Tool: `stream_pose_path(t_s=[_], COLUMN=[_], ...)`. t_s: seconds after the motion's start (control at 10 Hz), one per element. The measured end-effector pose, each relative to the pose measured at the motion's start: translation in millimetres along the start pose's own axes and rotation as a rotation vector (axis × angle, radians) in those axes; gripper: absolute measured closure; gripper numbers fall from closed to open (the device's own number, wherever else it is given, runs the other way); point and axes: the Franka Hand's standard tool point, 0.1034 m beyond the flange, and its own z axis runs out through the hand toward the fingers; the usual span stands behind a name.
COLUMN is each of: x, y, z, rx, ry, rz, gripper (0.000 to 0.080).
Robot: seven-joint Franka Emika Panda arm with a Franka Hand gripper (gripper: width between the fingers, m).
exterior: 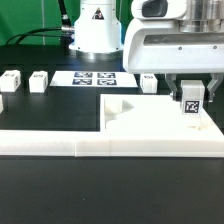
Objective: Assemble square table
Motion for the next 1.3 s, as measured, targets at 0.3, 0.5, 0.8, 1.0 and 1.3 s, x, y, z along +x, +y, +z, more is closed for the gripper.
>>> stream_pose_path(t_s=[0.3, 0.5, 0.8, 1.0, 1.3], x=[0.8, 0.2, -0.8, -2.1, -2.5], y=[2.4, 4.5, 3.9, 0.8, 0.3], z=[0.6, 0.8, 1.4, 1.6, 2.4], rx=[0.013, 0.024, 0.051, 0.050, 0.049], ry=[-0.006, -0.022, -0.062, -0.073, -0.075], rz=[0.336, 0.664, 1.021, 1.193, 1.358], gripper=[0.0511, 0.0511, 0.0509, 0.0509, 0.0509])
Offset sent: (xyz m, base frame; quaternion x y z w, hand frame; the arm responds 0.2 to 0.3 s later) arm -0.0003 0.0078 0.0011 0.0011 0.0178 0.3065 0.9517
